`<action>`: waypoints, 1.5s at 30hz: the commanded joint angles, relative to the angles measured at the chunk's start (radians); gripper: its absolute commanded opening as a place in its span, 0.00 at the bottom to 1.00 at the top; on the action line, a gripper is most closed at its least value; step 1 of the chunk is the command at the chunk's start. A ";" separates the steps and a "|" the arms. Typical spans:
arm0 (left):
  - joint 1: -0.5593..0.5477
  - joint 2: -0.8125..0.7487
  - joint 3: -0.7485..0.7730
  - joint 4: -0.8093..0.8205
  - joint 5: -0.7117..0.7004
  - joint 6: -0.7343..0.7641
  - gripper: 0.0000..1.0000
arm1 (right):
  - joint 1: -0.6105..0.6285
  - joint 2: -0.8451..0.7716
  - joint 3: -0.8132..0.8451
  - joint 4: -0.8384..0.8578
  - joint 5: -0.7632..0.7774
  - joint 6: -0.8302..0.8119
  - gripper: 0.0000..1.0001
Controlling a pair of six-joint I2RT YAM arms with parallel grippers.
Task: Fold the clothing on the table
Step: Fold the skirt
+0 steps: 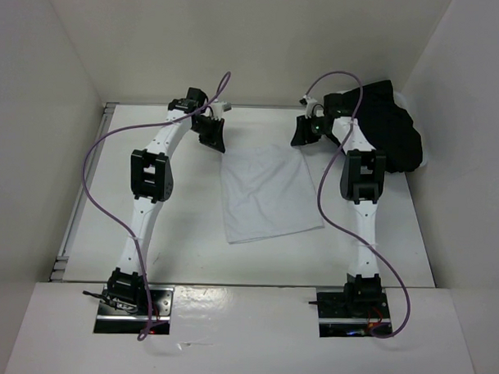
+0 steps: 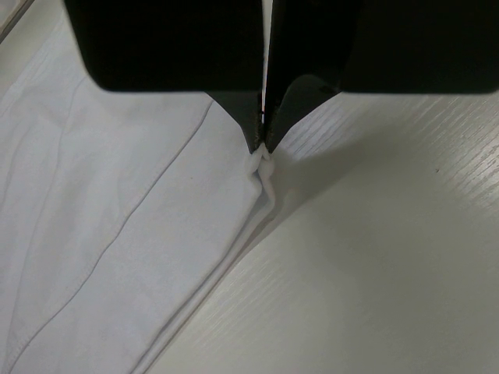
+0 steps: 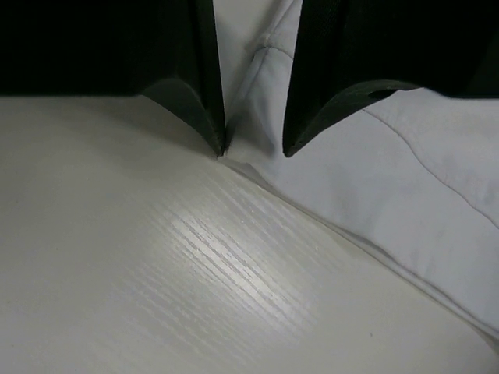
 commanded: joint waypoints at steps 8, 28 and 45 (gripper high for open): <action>0.008 0.009 0.048 -0.029 0.026 0.019 0.00 | 0.026 -0.011 -0.002 -0.101 0.053 -0.017 0.05; -0.075 -0.206 0.174 -0.170 -0.108 0.067 0.00 | 0.044 -0.371 -0.115 0.005 0.130 0.076 0.00; -0.132 -0.488 -0.190 -0.121 -0.126 0.108 0.00 | 0.063 -0.572 -0.365 0.113 0.292 0.061 0.00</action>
